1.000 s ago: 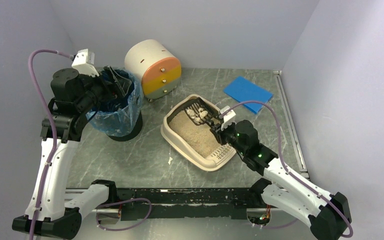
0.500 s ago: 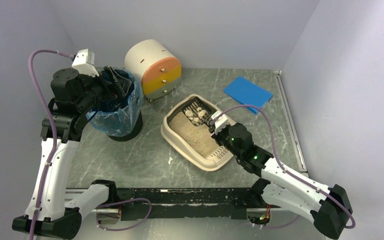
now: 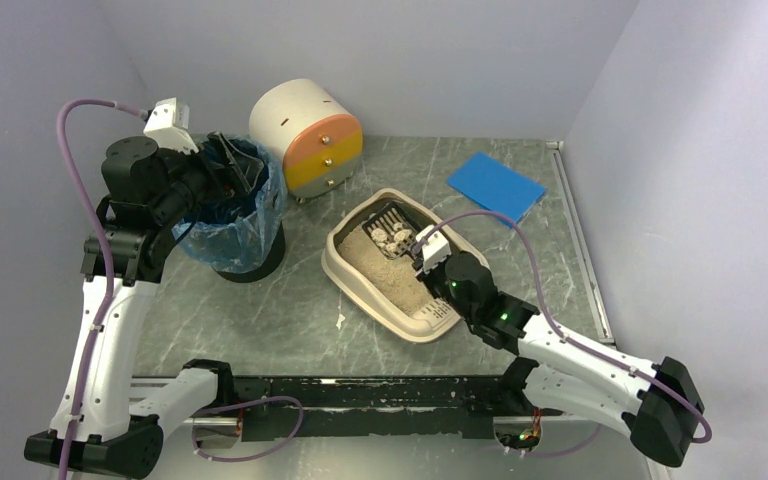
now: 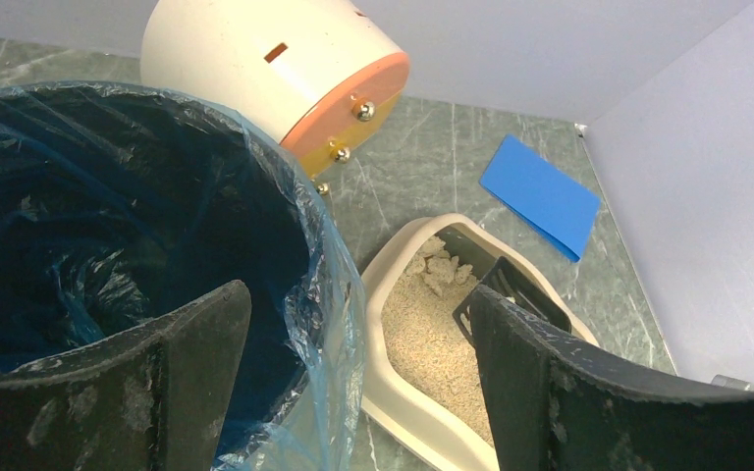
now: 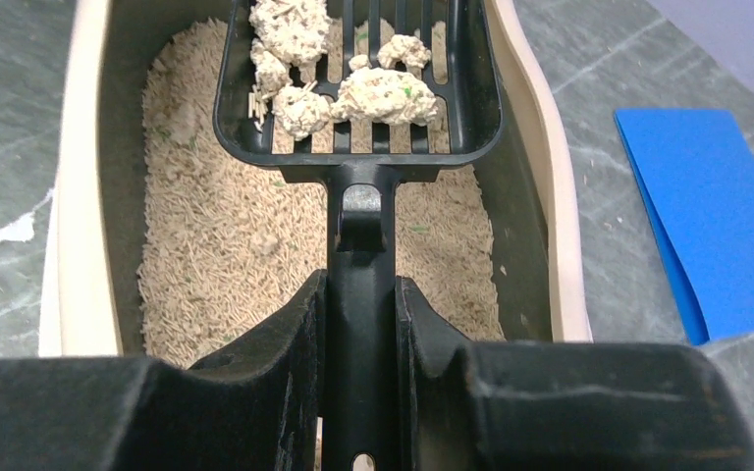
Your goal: Clean the litter box
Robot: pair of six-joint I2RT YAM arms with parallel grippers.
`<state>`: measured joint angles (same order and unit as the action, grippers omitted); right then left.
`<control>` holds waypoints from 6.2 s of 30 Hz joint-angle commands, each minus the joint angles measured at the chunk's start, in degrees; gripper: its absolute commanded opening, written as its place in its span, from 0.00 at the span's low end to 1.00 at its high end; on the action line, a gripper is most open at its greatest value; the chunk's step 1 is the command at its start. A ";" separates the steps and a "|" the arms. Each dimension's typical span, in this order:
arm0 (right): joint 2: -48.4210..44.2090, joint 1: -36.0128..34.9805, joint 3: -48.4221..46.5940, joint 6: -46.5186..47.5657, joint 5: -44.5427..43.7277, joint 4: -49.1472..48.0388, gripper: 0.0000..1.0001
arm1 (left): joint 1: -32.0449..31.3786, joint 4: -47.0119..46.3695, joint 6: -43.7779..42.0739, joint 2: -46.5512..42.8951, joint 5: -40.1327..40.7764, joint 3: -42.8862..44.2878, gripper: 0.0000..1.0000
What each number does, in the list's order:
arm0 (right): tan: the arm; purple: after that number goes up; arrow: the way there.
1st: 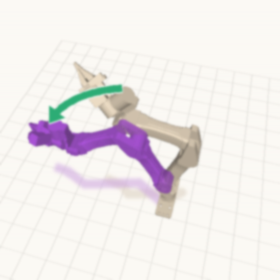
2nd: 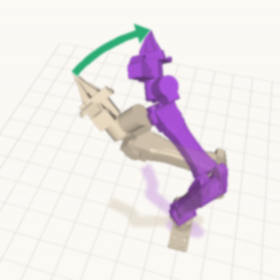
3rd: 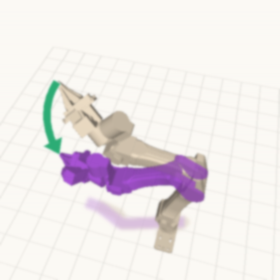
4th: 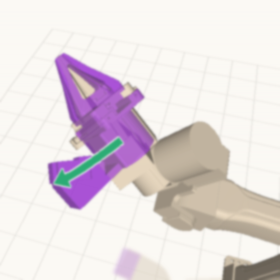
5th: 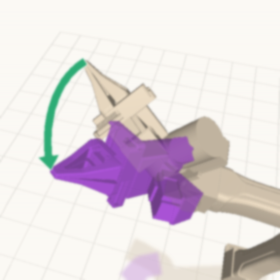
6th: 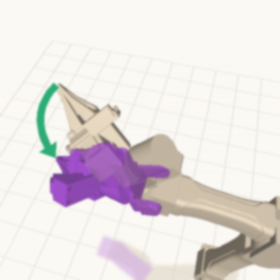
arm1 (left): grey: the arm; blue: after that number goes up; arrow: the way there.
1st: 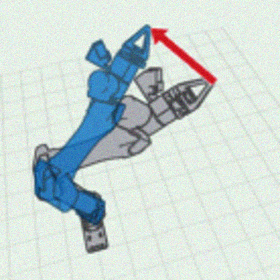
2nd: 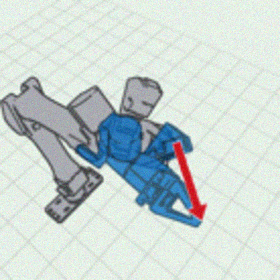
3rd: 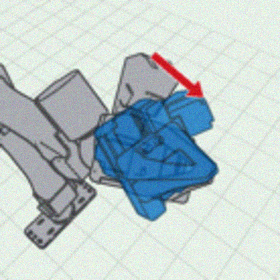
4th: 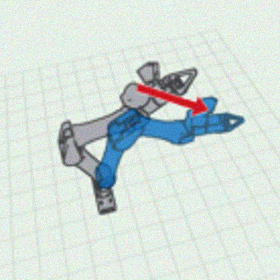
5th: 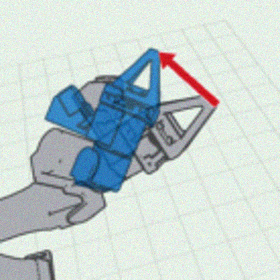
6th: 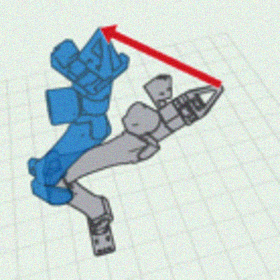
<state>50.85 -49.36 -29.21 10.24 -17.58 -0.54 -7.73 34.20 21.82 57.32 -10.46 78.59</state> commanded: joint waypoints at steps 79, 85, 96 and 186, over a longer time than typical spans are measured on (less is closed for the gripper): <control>7.34 0.55 -23.36 -1.09 7.68 11.30 0.00 | -0.45 1.08 7.62 -1.19 9.55 2.84 0.93; 9.93 0.52 -30.62 -2.20 10.02 14.34 0.00 | -0.45 0.57 8.10 -2.58 9.30 4.13 0.91; 20.20 -1.09 -44.53 0.24 11.76 15.71 0.00 | -0.45 5.31 2.18 -0.21 12.96 9.67 0.93; 55.25 -21.70 -64.31 75.14 -13.35 -16.89 0.00 | -2.29 4.35 1.05 -5.93 14.64 18.23 0.96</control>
<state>110.43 -70.91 -91.66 100.25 -27.35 -27.40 -9.50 40.14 24.82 51.81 5.17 98.63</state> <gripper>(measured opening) 0.263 0.958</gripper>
